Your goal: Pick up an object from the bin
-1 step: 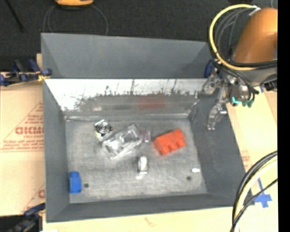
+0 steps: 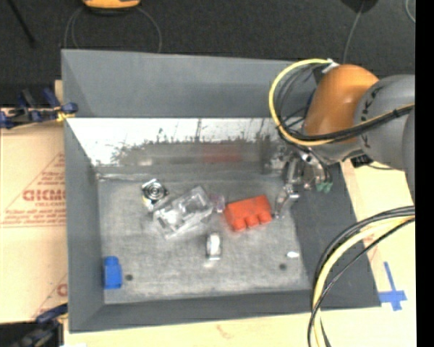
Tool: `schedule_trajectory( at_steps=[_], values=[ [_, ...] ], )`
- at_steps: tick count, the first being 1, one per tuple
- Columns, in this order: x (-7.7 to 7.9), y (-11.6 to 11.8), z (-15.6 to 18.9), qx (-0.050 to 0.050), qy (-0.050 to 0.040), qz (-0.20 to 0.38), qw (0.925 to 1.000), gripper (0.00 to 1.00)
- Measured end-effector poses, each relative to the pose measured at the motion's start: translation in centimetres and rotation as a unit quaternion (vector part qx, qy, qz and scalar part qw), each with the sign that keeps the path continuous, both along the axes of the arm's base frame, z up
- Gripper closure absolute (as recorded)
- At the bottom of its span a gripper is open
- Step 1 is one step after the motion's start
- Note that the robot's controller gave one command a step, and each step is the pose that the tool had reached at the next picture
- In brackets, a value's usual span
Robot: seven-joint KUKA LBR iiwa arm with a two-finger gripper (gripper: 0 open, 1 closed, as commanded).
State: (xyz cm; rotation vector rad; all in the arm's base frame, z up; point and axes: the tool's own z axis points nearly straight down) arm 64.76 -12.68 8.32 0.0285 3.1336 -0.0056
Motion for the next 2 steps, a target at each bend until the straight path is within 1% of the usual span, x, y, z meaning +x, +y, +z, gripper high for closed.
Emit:
schedule_trajectory(
  at_steps=[1,2],
  values=[
    [-2.01,7.19,-0.58,0.0,0.0005,0.111,0.9939,0.0],
    [-1.86,7.04,-0.43,-0.001,-0.0021,0.111,0.9938,1.0]
  ],
)
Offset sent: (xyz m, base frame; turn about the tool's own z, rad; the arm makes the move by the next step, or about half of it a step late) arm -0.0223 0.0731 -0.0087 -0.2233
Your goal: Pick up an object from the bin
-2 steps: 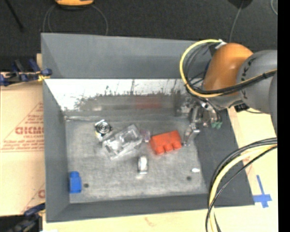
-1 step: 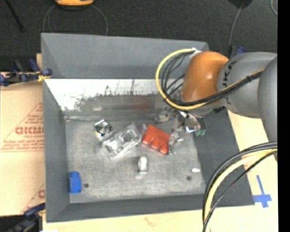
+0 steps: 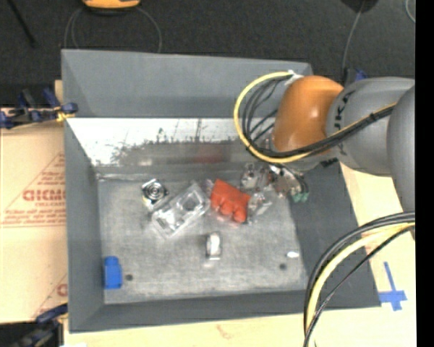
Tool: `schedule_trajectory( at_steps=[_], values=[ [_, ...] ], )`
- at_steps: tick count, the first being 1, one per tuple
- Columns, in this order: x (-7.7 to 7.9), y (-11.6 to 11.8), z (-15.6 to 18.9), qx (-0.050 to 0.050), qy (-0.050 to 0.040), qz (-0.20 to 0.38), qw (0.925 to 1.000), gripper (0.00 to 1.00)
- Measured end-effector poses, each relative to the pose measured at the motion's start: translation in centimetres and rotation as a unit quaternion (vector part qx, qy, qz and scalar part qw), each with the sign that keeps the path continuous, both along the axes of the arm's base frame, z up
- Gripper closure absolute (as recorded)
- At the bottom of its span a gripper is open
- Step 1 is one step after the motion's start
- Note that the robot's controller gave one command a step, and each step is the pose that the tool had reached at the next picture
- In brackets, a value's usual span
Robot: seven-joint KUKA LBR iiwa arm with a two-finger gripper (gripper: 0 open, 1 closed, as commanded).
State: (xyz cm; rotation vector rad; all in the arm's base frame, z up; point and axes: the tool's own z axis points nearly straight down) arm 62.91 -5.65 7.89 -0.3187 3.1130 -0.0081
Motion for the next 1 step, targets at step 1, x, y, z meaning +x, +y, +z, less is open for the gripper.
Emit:
schedule_trajectory(
  at_steps=[1],
  values=[
    [-0.3,-0.83,15.33,-0.001,0.0005,0.123,0.9924,1.0]
  ],
)
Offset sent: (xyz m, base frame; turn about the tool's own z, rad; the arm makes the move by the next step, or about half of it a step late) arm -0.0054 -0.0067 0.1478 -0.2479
